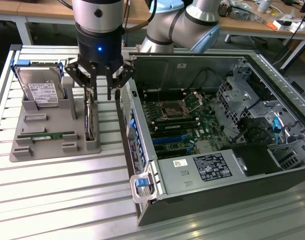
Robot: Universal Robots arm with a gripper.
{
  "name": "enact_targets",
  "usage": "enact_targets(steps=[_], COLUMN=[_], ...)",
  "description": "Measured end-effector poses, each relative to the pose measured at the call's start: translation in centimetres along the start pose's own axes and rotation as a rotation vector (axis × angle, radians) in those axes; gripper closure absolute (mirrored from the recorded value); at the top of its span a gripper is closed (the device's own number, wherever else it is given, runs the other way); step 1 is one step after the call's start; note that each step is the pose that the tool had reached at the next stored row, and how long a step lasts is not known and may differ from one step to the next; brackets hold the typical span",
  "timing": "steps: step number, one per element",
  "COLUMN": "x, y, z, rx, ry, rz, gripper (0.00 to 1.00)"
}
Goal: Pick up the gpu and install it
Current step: 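Pick up the gpu and move the gpu toward the slot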
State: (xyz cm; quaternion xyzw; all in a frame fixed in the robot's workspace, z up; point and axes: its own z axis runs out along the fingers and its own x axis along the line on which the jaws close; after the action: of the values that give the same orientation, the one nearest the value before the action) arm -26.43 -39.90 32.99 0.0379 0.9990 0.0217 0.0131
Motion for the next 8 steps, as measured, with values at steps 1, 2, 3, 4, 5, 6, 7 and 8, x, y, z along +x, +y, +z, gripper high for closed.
enact_targets(steps=[1,2,3,4,5,6,7,8], x=[0.00,0.00,0.00,0.00,0.00,0.00,0.00,0.00], y=[0.00,0.00,0.00,0.00,0.00,0.00,0.00,-0.01], z=[0.02,0.04,0.06,0.08,0.10,0.11,0.13,0.14], rx=[0.0000,0.0000,0.0000,0.0000,0.0000,0.0000,0.0000,0.0000], ry=[0.0000,0.0000,0.0000,0.0000,0.0000,0.0000,0.0000,0.0000], rz=[0.000,0.000,0.000,0.000,0.000,0.000,0.000,0.000], gripper=[0.64,0.64,0.64,0.64,0.64,0.64,0.64,0.64])
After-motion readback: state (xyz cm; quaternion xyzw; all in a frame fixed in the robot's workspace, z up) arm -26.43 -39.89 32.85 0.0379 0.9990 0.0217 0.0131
